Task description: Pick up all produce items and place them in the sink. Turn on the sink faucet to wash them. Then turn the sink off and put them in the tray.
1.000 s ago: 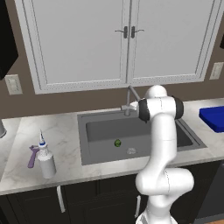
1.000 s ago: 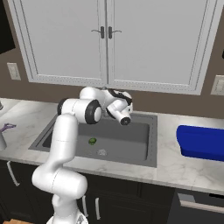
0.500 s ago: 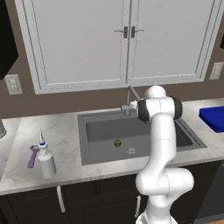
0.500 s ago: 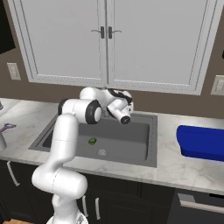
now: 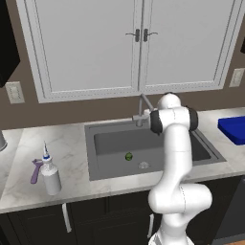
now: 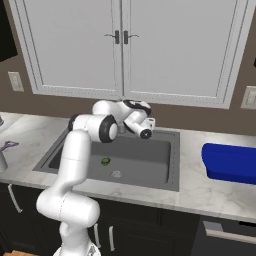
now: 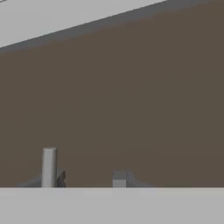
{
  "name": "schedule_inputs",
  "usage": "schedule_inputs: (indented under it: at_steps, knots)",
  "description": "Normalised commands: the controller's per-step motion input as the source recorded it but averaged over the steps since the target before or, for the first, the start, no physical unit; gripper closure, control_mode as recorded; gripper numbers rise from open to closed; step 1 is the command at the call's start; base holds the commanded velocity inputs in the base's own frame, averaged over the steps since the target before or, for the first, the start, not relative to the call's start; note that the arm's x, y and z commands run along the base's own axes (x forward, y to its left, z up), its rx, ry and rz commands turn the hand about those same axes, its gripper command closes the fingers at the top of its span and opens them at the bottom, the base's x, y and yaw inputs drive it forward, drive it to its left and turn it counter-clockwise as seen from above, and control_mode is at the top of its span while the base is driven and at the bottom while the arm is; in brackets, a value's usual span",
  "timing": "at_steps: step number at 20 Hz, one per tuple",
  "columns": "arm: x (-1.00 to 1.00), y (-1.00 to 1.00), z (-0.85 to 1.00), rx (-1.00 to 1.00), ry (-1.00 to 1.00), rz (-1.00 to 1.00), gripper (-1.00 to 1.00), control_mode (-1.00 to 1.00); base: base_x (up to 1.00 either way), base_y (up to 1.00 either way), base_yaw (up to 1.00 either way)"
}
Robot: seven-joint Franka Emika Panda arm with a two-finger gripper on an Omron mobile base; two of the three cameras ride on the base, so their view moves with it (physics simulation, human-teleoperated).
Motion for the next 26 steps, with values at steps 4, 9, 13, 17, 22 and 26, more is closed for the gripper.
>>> schedule_inputs:
  at_steps: [4,9,13,17,22,26]
  knots:
    - [0.07,-0.69,-0.40,0.09,0.10,0.00,1.00,-1.00,0.00,0.00,0.00]
    - [0.06,-0.71,-0.44,0.10,0.10,0.00,1.00,-1.00,0.00,0.00,0.00]
    - [0.04,-0.73,-0.45,0.10,0.08,0.00,1.00,-1.00,0.00,0.00,0.00]
    - [0.02,-0.73,-0.48,0.10,0.08,0.00,1.00,-1.00,0.00,0.00,0.00]
    - [0.00,-0.71,-0.51,0.10,0.06,0.00,1.00,-1.00,0.00,0.00,0.00]
    - [0.00,-0.44,-0.10,0.06,0.02,0.00,1.00,-1.00,0.00,0.00,0.00]
